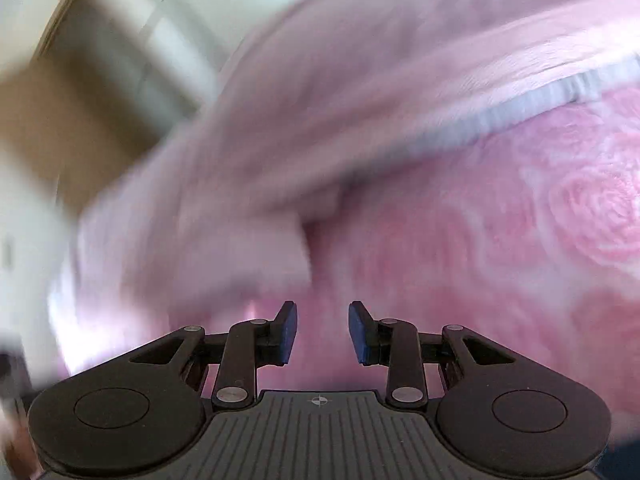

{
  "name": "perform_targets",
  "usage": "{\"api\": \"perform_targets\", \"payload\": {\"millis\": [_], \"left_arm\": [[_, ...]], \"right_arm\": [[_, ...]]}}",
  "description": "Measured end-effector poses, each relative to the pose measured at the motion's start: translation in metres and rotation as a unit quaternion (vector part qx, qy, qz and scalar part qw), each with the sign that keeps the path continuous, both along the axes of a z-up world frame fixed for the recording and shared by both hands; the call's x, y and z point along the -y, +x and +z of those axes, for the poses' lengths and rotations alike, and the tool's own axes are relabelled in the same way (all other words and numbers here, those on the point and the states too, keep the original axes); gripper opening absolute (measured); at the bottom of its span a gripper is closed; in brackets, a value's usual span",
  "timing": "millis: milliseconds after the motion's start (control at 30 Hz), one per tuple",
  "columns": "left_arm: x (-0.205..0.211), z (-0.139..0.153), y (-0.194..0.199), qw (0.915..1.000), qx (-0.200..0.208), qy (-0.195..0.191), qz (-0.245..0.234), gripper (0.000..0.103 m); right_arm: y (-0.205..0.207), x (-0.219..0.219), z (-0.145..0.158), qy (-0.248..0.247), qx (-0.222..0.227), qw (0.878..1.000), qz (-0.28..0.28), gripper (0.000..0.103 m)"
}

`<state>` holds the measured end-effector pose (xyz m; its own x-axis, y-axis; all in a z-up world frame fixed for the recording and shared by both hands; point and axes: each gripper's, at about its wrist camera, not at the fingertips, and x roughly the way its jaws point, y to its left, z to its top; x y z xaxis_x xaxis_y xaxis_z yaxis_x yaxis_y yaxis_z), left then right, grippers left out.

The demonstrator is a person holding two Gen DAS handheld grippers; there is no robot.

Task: Fold clothes

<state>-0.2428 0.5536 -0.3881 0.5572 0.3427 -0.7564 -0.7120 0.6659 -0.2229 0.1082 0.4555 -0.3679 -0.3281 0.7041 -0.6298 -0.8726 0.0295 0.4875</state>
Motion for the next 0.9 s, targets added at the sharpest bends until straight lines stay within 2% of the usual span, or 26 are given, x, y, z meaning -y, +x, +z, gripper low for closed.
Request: {"api": "perform_targets", "payload": {"millis": [33, 67, 133, 200, 333, 400, 467, 533, 567, 600, 633, 667, 700, 767, 833, 900], "left_arm": [[0.019, -0.009, 0.001, 0.9989, -0.021, -0.005, -0.041, 0.017], [0.033, -0.018, 0.002, 0.9976, -0.022, -0.025, -0.061, 0.017], [0.062, -0.035, 0.006, 0.9931, -0.017, -0.067, -0.095, 0.017], [0.081, -0.043, 0.008, 0.9922, 0.009, -0.074, -0.1, 0.022], [0.062, -0.047, 0.03, 0.99, 0.054, -0.083, -0.101, 0.023], [0.027, -0.04, 0.047, 0.9894, 0.093, -0.078, -0.08, 0.022], [-0.01, -0.025, 0.062, 0.9882, 0.137, -0.063, -0.029, 0.021], [-0.043, -0.002, 0.06, 0.9809, 0.184, -0.04, 0.048, 0.02], [-0.059, 0.009, 0.058, 0.9739, 0.208, -0.028, 0.087, 0.02], [-0.066, 0.019, 0.052, 0.9694, 0.217, -0.021, 0.112, 0.02], [-0.071, 0.027, 0.045, 0.9647, 0.225, -0.014, 0.136, 0.02], [-0.071, 0.032, 0.038, 0.9648, 0.218, -0.002, 0.147, 0.02], [-0.066, 0.034, 0.031, 0.9672, 0.203, 0.014, 0.151, 0.02], [-0.054, 0.027, 0.019, 0.9761, 0.161, 0.011, 0.145, 0.02], [-0.035, 0.012, 0.011, 0.9837, 0.132, -0.013, 0.121, 0.02], [-0.015, -0.005, 0.018, 0.9905, 0.112, -0.037, 0.071, 0.02]], "right_arm": [[-0.003, 0.008, -0.001, -0.006, 0.019, 0.999, 0.029, 0.032], [-0.013, 0.015, -0.006, -0.009, 0.031, 0.998, 0.056, 0.032], [-0.033, 0.031, -0.018, -0.014, 0.053, 0.992, 0.111, 0.032], [-0.053, 0.046, -0.03, -0.019, 0.075, 0.983, 0.166, 0.032], [-0.093, 0.077, -0.053, -0.028, 0.119, 0.954, 0.272, 0.032], [-0.107, 0.057, -0.049, 0.0, 0.115, 0.95, 0.291, 0.032], [-0.108, 0.027, -0.04, 0.041, 0.107, 0.958, 0.263, 0.032], [-0.094, -0.01, -0.017, 0.091, 0.1, 0.979, 0.152, 0.032], [-0.08, -0.021, -0.003, 0.112, 0.08, 0.986, 0.089, 0.032], [-0.066, -0.031, 0.01, 0.133, 0.059, 0.989, 0.025, 0.032], [-0.054, -0.036, 0.019, 0.136, 0.042, 0.99, -0.016, 0.032], [-0.043, -0.041, 0.028, 0.126, 0.03, 0.991, -0.041, 0.032], [-0.038, -0.039, 0.032, 0.111, 0.039, 0.992, -0.042, 0.032], [-0.032, -0.032, 0.033, 0.083, 0.07, 0.994, -0.023, 0.032], [-0.039, -0.016, 0.02, 0.045, 0.094, 0.994, 0.013, 0.032], [-0.047, 0.005, 0.004, 0.015, 0.104, 0.993, 0.047, 0.032]]}}
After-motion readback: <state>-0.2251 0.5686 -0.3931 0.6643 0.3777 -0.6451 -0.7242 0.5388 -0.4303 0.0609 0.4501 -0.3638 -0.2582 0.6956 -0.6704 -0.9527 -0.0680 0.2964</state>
